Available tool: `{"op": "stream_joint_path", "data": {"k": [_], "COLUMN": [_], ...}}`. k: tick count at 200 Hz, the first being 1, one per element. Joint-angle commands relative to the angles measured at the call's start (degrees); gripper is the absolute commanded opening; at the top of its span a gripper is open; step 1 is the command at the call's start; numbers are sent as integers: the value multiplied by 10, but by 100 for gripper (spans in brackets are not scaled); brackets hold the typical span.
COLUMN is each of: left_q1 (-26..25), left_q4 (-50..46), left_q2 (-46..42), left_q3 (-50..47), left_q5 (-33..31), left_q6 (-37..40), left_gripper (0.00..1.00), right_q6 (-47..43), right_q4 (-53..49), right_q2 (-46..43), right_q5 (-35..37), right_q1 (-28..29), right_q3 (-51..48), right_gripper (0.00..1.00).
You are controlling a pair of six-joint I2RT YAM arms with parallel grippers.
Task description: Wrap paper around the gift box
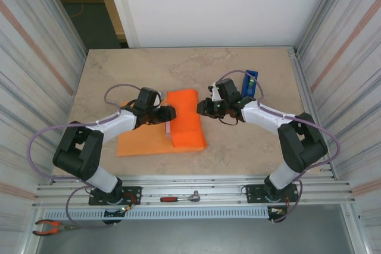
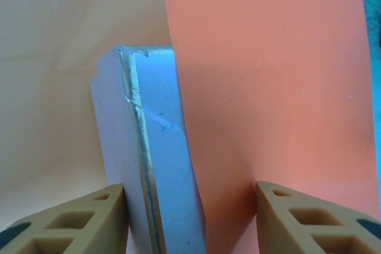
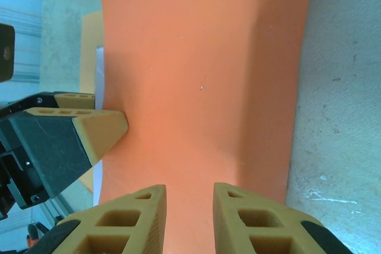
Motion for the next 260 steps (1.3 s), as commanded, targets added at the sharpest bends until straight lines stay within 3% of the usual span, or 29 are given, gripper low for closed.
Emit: {"op": "stream_joint_path", "data": {"k": [1, 66, 112, 184, 260], "left_q1": [-5, -21, -29, -34, -33], "left_q4": [-12, -3, 13, 22, 19], "left_q2": [4, 69, 72, 72, 71], "left_q3": [-19, 42, 29, 14, 18], "left_q5": [9, 23, 4, -13, -12], "left_q6": [9, 23, -2, -31, -25], "left_gripper": [49, 42, 42, 42, 42], "right_q6": [7, -24, -68, -74, -63], "right_q4": [-5, -62, -120, -140, -120], "right_q2": [-25, -19, 50, 142, 170], "right_q5": [9, -5, -40, -29, 8], "right_q1": [-7, -36, -35, 5, 9], "right_q3": [-5, 37, 122, 206, 172], "right_gripper": [27, 24, 0, 0, 0]}}
